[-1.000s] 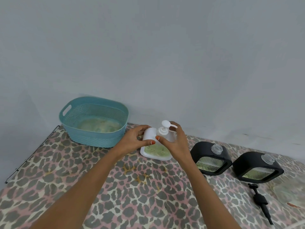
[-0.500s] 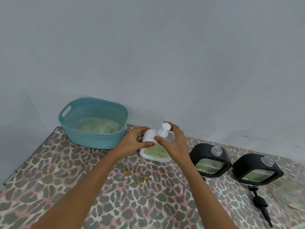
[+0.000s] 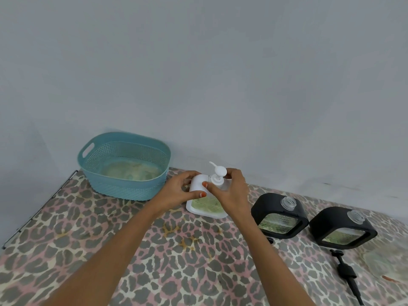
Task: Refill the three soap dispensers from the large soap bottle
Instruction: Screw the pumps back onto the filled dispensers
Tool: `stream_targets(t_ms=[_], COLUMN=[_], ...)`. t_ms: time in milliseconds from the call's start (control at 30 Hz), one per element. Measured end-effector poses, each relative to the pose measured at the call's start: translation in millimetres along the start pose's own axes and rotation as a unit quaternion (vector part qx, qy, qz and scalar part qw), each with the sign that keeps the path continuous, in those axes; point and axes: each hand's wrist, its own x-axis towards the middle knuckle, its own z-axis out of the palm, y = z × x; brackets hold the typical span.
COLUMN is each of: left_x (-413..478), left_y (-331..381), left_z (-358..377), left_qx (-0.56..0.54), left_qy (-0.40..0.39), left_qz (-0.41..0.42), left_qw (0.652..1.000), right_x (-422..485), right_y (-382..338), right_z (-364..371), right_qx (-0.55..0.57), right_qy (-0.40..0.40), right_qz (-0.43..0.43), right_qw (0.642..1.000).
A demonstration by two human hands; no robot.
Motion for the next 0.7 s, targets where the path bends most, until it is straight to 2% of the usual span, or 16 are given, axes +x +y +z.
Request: stream_targets(t_ms=[200,267,433,500,567,700], left_x=[-0.1,-0.7,-0.5,-0.4,0.0,0.9], left_y=[-2.8,-1.4,-2.0,-1.3,-0.8,-2.6], left_z=[-1.4,-0.7,-0.1,-0.2,0.2,-0.8], left_qx=[0.005,0.004,0.006,0.003,0.002,0.007], left_qy=[0.002,-0.001,0.0,0.0,0.0,0.008], left_qz=[-0.008,-0.007,-0.01,-0.009,-0.006,-0.013], left_qw=[1.0,1.0,1.0,1.0,1.0,1.0], right_x=[-1.4,-0.5,0.7,-0.5,-1.5,-0.7], right_y=[-3.1,-3.8,-2.5,-2.1,-2.0,0.7], right_z=[-32.8,-36.1,-12.7,-4.5,-3.9,-21.2], right_qx=[0.031,0.053,0.026,0.022,0.011,0.02], right_qy=[-0.162,-0.152,-0.023,0.005,-0.004,-0.124], right_qz=[0.008,0.008,0.009,0.002,0.0,0.009], right_qw=[0.986,0.987,0.999,1.0,1.0,0.992])
